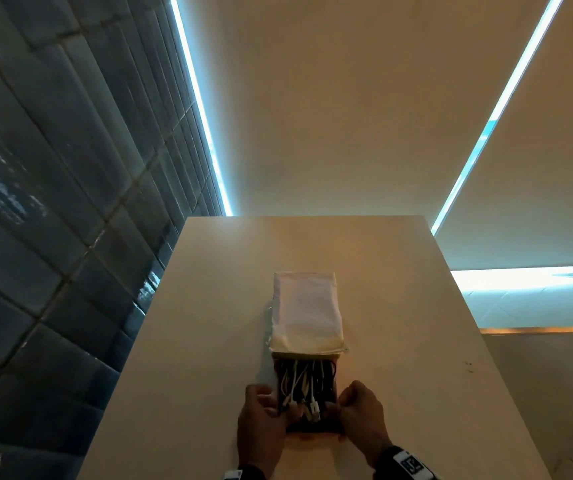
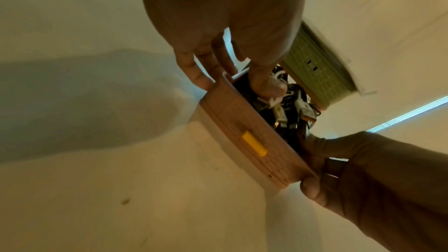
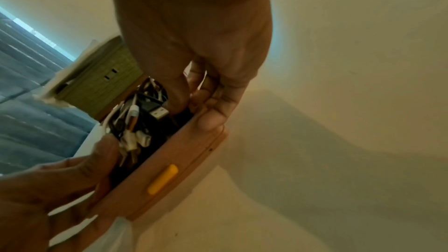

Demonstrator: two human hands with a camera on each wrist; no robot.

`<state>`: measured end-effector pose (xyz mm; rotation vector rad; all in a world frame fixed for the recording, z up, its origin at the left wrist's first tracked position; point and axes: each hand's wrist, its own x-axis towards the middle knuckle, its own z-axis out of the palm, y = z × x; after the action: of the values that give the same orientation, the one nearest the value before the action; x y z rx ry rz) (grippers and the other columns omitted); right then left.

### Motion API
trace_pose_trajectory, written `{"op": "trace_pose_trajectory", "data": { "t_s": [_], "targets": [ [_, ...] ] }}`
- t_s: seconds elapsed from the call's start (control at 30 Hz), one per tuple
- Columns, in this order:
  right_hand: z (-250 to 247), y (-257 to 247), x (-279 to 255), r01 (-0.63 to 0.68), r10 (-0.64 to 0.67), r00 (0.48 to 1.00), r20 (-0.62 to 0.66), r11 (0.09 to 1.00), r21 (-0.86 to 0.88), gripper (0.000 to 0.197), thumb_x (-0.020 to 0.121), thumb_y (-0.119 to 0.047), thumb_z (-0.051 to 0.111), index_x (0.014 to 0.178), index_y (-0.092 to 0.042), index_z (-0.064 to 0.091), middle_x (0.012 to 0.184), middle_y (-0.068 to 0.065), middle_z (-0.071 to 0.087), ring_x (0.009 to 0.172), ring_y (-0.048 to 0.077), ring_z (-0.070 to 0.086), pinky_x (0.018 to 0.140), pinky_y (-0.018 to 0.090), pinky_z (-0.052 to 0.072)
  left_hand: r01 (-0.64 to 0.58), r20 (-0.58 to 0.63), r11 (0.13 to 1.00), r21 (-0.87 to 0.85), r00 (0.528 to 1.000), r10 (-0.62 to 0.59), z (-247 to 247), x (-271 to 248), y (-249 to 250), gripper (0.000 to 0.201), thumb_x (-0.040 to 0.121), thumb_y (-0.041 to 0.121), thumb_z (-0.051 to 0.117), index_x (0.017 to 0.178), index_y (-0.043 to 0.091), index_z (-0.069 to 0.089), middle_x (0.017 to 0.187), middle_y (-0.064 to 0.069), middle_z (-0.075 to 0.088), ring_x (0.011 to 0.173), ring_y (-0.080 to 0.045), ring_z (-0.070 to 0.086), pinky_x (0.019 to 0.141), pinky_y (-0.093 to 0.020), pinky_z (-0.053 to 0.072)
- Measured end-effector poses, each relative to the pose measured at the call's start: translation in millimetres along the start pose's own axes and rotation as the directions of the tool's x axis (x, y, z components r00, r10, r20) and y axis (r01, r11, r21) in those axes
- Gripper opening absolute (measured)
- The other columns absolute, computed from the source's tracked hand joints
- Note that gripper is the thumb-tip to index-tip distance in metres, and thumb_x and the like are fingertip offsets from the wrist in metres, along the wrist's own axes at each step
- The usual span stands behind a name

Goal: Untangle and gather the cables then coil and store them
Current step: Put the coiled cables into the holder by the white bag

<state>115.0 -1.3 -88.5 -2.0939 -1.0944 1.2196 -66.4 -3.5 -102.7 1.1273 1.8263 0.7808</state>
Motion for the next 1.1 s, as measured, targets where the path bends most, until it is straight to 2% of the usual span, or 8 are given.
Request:
{"op": "trace_pose_trajectory", "data": {
  "t_s": [0.13,0.27,0.43,0.67,0.77,0.87,1.0,1.1],
  "targets": [
    [-1,-9,0,0.092,-0.09,0.996,-0.025,0.992,0.086,0.019,0.078,-0.002,0.071,0.078,-0.008,0.054,0.067,0.007,0.065,0.051,0.017,0.057,0.045,0.033,0.051,-0.12,-0.009,0.991,0.064,0.993,0.121,1,8,7,0.045,0.06,0.031,0.087,0.088,0.03,0.052,0.082,0.008,0.063,0.073,-0.011,0.061,0.062,-0.03,0.052],
    [0,-8,2,0.212,-0.208,0.975,-0.078,0.976,0.057,0.029,0.09,-0.005,0.06,0.117,-0.013,0.063,0.077,0.005,0.07,0.058,0.008,0.064,0.053,0.024,0.055,-0.258,-0.05,0.941,0.219,0.96,0.275,4,11,14,0.03,0.067,0.022,0.082,0.086,0.03,0.059,0.09,0.005,0.056,0.074,-0.022,0.06,0.058,-0.028,0.046],
    [0,-14,-1,0.361,-0.356,0.932,0.064,0.925,-0.118,0.054,0.097,-0.033,0.053,0.146,-0.034,0.031,0.088,-0.007,0.042,0.085,0.016,0.046,0.074,0.023,0.038,-0.323,-0.07,0.902,0.288,0.932,0.356,5,14,17,0.027,0.071,0.023,0.08,0.068,0.029,0.054,0.078,0.003,0.056,0.065,-0.024,0.059,0.053,-0.026,0.038],
    [1,-7,-4,0.376,-0.368,0.926,0.081,0.913,-0.16,0.067,0.091,-0.025,0.061,0.147,-0.033,0.026,0.089,-0.008,0.037,0.087,0.017,0.044,0.068,0.012,0.035,-0.355,-0.024,0.903,0.242,0.928,0.371,7,11,0,0.019,0.077,0.029,0.077,0.073,0.029,0.058,0.075,0.009,0.054,0.068,-0.022,0.061,0.055,-0.027,0.042],
    [-1,-17,-3,0.338,-0.332,0.941,0.07,0.933,-0.123,0.048,0.097,-0.028,0.052,0.142,-0.035,0.039,0.087,-0.004,0.041,0.087,0.02,0.047,0.069,0.016,0.036,-0.368,-0.003,0.893,0.259,0.924,0.381,7,14,-8,0.013,0.078,0.034,0.075,0.083,0.029,0.064,0.079,0.009,0.061,0.071,-0.018,0.063,0.057,-0.029,0.049],
    [-1,-21,-4,0.326,-0.32,0.945,0.065,0.932,-0.157,0.048,0.087,-0.044,0.064,0.131,-0.03,0.052,0.091,-0.003,0.044,0.085,0.015,0.048,0.071,0.02,0.038,-0.383,0.006,0.881,0.278,0.918,0.397,7,14,-7,0.014,0.078,0.039,0.074,0.084,0.032,0.065,0.077,0.007,0.064,0.07,-0.017,0.064,0.056,-0.034,0.051],
    [3,-19,-3,0.309,-0.305,0.951,0.05,0.933,-0.183,0.046,0.081,-0.041,0.071,0.122,-0.024,0.059,0.088,-0.006,0.043,0.083,0.015,0.049,0.061,0.013,0.036,-0.34,0.014,0.896,0.286,0.936,0.351,5,12,-2,0.02,0.075,0.05,0.071,0.091,0.038,0.067,0.08,0.011,0.068,0.074,-0.01,0.064,0.063,-0.026,0.05],
    [4,-13,1,0.33,-0.329,0.944,0.036,0.93,-0.164,0.04,0.081,-0.031,0.074,0.117,-0.019,0.062,0.089,-0.003,0.045,0.078,0.013,0.047,0.059,0.013,0.037,-0.342,0.002,0.909,0.236,0.936,0.351,7,9,-2,0.015,0.075,0.04,0.077,0.085,0.035,0.065,0.079,0.008,0.06,0.067,-0.008,0.057,0.056,-0.016,0.041]
  ]
}}
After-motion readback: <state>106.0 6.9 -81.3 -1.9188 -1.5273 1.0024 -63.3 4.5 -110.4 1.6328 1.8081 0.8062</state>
